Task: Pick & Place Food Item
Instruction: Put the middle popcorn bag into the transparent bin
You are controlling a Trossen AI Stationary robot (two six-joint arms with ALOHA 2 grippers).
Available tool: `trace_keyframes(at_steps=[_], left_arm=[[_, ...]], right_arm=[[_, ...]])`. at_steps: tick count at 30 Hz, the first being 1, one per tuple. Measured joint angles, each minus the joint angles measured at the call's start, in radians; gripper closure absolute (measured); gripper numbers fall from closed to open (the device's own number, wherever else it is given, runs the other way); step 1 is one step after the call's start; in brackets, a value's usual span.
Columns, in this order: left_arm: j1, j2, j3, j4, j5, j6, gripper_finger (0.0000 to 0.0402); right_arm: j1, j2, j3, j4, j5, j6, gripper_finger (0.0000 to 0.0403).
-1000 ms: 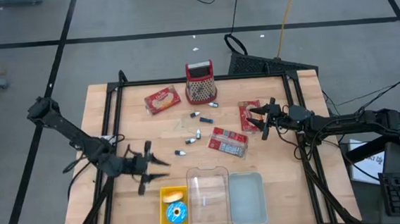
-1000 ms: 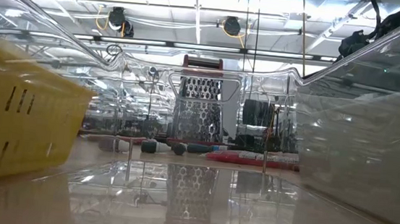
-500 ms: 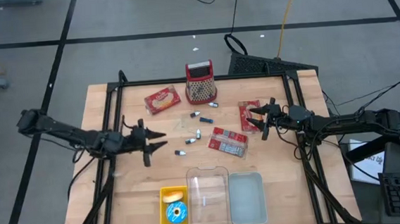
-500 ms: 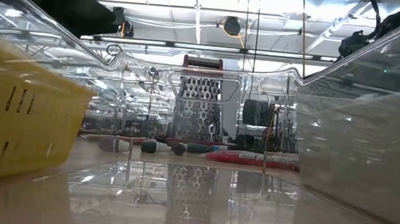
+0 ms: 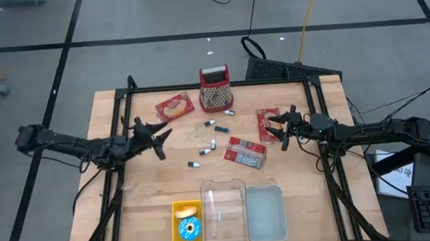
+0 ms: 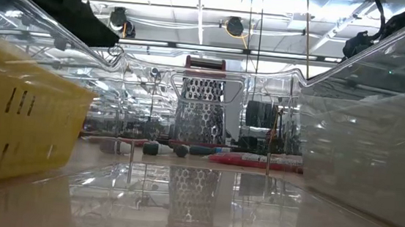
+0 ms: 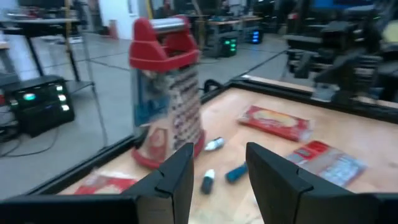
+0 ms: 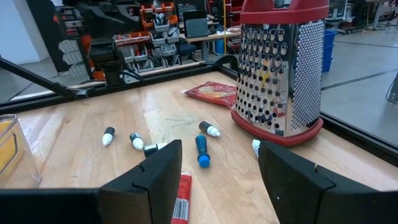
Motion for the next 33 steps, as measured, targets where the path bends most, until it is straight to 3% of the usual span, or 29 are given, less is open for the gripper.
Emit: trace_keyframes(at_steps=[33], left_arm=[[0.012,0.0,0.0,0.057,0.001,-0.006,0.0256]], right_arm=[[0.0,0.0,0.0,0.007,0.001,-0.007,0.0202]])
